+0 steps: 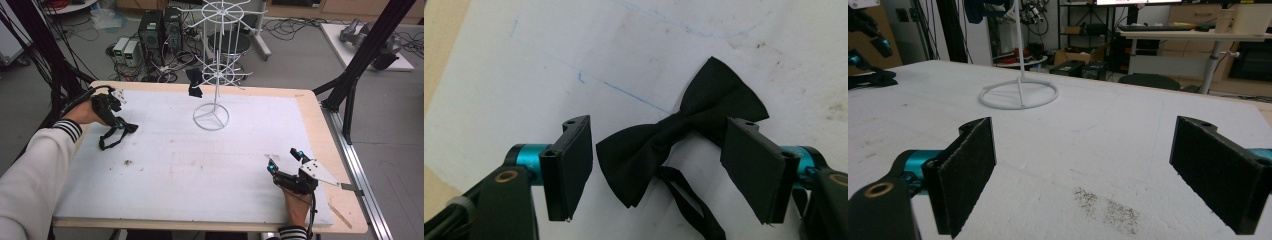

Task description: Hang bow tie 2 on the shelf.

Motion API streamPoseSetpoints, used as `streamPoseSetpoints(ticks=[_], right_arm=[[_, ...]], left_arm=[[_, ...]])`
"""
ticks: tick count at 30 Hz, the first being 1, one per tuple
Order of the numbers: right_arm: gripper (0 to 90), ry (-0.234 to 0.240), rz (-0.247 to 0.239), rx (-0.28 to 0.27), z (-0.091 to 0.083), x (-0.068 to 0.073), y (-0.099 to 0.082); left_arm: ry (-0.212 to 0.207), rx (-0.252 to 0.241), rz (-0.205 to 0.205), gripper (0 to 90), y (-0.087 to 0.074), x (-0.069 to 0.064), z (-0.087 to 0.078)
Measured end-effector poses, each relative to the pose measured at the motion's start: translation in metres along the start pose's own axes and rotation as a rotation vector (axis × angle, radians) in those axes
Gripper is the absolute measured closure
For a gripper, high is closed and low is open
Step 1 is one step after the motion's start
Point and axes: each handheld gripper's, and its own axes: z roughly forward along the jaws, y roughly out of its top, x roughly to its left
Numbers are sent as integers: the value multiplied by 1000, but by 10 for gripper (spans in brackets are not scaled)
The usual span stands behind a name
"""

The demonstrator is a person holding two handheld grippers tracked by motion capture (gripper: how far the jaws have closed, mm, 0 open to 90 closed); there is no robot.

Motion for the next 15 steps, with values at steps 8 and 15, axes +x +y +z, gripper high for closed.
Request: streamPoseSetpoints(ticks=[8,15], right_arm=[[106,-2,1,0,0,0,0],[106,-1,1,-1,0,0,0]], left_arm=[[-21,31,64,416,1,-1,8],[-32,35,55,440,0,-1,13]])
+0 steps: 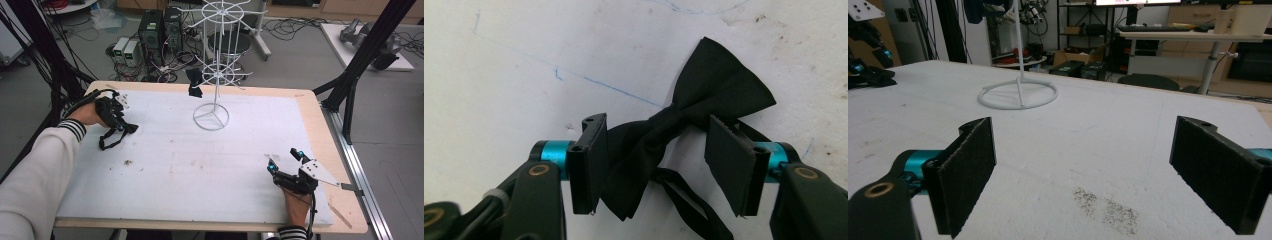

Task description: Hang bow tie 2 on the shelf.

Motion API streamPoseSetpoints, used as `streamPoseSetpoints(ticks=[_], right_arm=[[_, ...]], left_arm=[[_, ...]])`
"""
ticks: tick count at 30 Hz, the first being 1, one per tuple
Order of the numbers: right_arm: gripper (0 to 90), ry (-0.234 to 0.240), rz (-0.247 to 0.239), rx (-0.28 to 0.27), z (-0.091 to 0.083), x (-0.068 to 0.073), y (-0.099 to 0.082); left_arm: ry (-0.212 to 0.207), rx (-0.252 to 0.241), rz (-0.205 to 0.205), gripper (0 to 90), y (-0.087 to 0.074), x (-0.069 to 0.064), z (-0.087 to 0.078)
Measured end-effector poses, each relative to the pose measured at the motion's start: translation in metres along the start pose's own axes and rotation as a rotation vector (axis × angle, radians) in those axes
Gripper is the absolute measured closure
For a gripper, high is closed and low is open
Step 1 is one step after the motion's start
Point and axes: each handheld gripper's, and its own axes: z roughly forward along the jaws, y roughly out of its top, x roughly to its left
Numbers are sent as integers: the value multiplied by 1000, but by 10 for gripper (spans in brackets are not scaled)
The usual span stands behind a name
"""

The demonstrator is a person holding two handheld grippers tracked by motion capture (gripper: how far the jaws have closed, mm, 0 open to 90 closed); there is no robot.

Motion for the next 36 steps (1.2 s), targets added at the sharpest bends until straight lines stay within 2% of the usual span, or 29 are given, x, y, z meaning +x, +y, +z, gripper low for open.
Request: streamPoseSetpoints(ticks=[4,7,10,13,15,18,21,23,24,25,27,30,31,36], right_arm=[[106,1,0,-2,0,0,0],[106,2,2,-2,0,0,0],[106,2,-1,-4,0,0,0],[106,2,3,-1,0,0,0],[106,2,4,-1,0,0,0],[106,1,-1,-3,0,-1,0],[106,2,4,-1,0,0,0],[106,1,2,-1,0,0,0],[106,1,2,0,0,0,0],[106,1,2,0,0,0,0],[106,2,4,-1,0,0,0],[106,1,5,0,0,0,0],[106,0,1,-2,0,0,0],[106,2,3,-1,0,0,0]], left_arm=[[-15,7,4,444,0,1,1],[-19,2,-8,444,-1,0,2],[-25,4,3,446,-1,1,3],[-31,-4,-7,421,-3,1,0],[-21,5,14,406,-2,2,-3],[-16,-24,10,381,-1,2,-7],[-15,6,34,331,0,3,-9],[-10,6,37,308,1,3,-9],[-16,-4,30,305,1,2,-8],[-9,-1,44,305,2,2,-9],[-16,-10,44,305,2,2,-7],[-27,2,56,306,3,2,-5],[-29,12,73,306,4,2,-4],[-30,38,86,332,3,2,1]])
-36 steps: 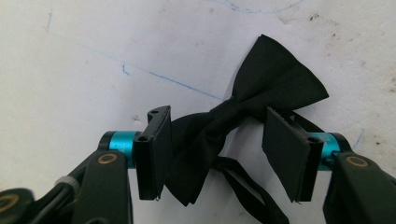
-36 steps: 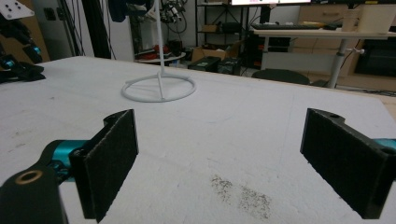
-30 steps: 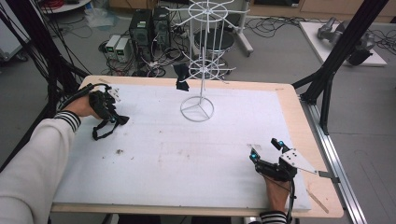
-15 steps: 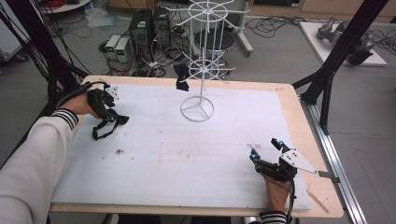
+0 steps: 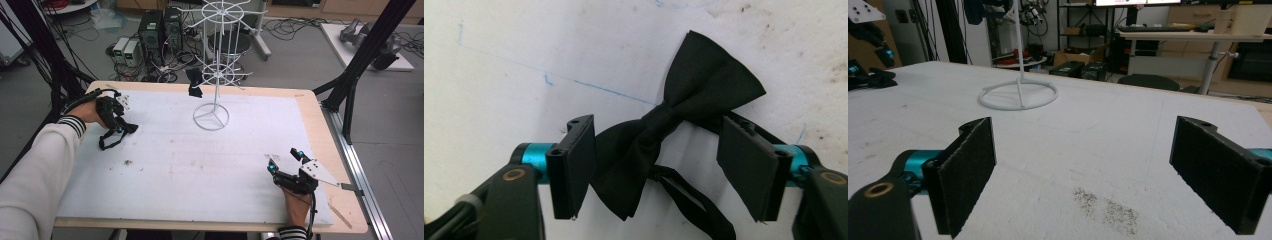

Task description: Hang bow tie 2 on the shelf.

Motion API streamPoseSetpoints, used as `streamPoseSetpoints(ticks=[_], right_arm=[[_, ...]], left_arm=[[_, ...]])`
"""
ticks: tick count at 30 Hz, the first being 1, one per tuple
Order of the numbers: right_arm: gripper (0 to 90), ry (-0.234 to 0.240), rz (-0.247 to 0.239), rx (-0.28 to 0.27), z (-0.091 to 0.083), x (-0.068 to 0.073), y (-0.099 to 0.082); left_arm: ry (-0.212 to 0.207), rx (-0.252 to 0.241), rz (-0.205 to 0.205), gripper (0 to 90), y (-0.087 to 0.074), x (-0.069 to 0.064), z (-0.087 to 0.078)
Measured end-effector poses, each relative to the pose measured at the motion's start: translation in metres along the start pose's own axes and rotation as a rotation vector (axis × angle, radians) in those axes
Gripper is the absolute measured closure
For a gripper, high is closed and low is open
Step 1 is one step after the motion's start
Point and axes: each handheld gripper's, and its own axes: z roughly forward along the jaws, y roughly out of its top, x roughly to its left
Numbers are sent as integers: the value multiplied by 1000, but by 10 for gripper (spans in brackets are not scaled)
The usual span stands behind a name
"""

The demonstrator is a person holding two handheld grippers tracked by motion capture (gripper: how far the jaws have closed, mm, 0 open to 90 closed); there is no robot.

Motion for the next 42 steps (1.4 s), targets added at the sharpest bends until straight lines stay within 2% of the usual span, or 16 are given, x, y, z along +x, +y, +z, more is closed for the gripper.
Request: streamPoseSetpoints(ticks=[2,4,7,9,11,14,17,20,21,29,37,42], right_arm=[[106,0,-2,-1,0,0,0],[106,0,-2,-1,0,0,0],[106,1,4,-1,0,0,0],[106,-1,3,-6,0,-1,0],[106,0,4,-7,0,-1,0],[106,0,3,-6,0,-1,0],[106,-1,3,-6,0,-1,0],[106,-2,-2,-9,0,-1,0],[106,-1,3,-7,0,-1,0],[106,2,4,-10,-1,-1,0],[106,-1,1,-10,-1,0,0],[106,0,2,-10,-1,-1,0]], left_arm=[[-7,-1,-3,341,0,0,1],[-8,13,13,354,1,1,3],[-22,20,7,417,1,0,6],[-15,35,26,432,2,0,8],[-9,26,19,455,2,-1,8],[-1,41,33,525,2,1,7],[6,50,27,615,3,0,7],[17,76,26,665,6,-2,10],[21,70,6,674,6,-3,11],[38,60,-26,727,6,-5,11],[26,41,-48,746,4,-6,7],[26,22,-87,748,3,-7,5]])
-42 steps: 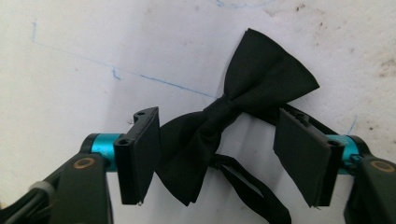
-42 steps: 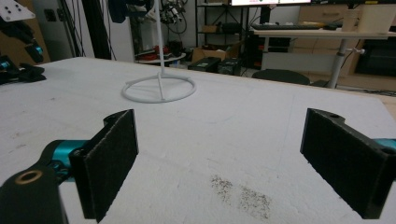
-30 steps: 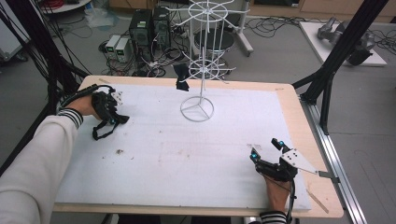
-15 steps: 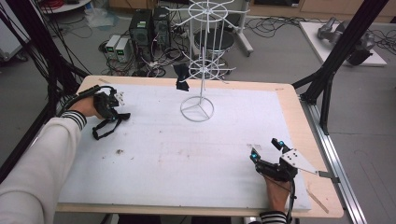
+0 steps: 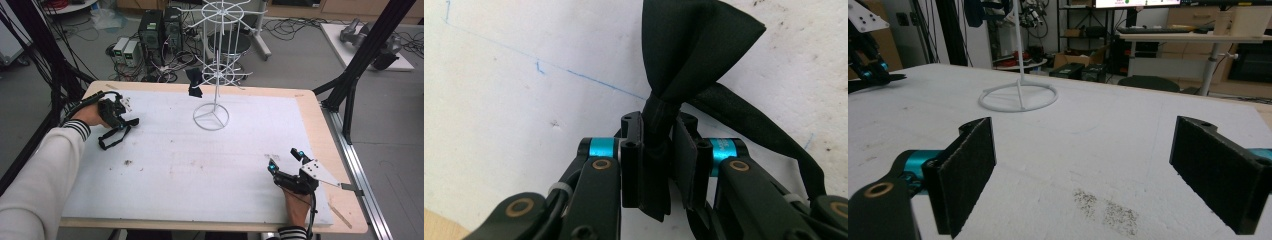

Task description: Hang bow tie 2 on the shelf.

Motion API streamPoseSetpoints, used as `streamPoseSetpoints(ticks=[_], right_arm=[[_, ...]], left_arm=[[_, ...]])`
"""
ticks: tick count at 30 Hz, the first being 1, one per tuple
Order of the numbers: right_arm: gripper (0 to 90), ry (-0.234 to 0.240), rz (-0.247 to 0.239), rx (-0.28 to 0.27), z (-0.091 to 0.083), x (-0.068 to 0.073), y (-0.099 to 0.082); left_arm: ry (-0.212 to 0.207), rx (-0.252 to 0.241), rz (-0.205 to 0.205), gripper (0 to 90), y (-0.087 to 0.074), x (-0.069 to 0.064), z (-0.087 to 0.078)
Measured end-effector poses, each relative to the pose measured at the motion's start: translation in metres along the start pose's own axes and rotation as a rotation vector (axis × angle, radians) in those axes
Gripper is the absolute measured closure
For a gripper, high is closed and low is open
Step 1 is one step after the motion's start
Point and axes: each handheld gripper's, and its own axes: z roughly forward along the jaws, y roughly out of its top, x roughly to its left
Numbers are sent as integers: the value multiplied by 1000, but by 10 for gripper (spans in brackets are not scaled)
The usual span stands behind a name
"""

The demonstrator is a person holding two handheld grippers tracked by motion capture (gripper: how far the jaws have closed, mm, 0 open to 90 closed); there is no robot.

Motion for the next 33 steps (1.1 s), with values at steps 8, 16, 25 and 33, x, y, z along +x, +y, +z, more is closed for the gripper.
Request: streamPoseSetpoints(ticks=[8,16,25,33], right_arm=[[106,-1,6,-2,0,-1,0],[106,-1,4,-3,0,0,0],[106,0,1,-5,0,0,0],[106,0,-3,-8,0,0,0]], left_arm=[[34,-45,-64,760,0,0,-12],[45,-138,-136,762,0,-6,-27],[60,-259,-189,762,0,-20,-50],[60,-358,-251,762,-3,-27,-65]])
